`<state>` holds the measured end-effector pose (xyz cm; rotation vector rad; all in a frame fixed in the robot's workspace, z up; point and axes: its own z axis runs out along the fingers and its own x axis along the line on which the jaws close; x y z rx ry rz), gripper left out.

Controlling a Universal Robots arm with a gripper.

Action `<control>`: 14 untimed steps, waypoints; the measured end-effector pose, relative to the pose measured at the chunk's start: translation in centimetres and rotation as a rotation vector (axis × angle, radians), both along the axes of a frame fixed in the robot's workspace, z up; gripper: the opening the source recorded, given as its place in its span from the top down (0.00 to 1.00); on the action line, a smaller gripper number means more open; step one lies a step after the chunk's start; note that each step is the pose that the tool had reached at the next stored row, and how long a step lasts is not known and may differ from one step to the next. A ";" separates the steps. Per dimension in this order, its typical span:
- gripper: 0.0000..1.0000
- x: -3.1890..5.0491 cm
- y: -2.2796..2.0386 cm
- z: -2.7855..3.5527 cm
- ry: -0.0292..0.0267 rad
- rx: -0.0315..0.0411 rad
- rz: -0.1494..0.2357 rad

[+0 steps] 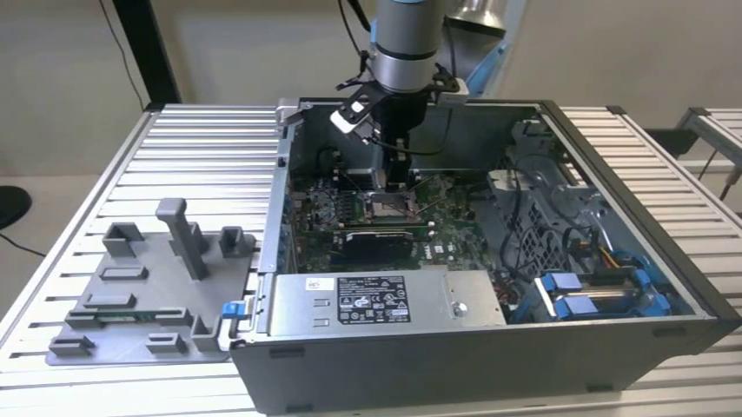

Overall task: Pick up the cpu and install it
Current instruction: 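Place the cpu into insertion slot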

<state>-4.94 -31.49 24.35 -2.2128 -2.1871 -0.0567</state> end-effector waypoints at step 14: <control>1.00 0.64 0.00 -1.81 0.0028 -0.0275 0.000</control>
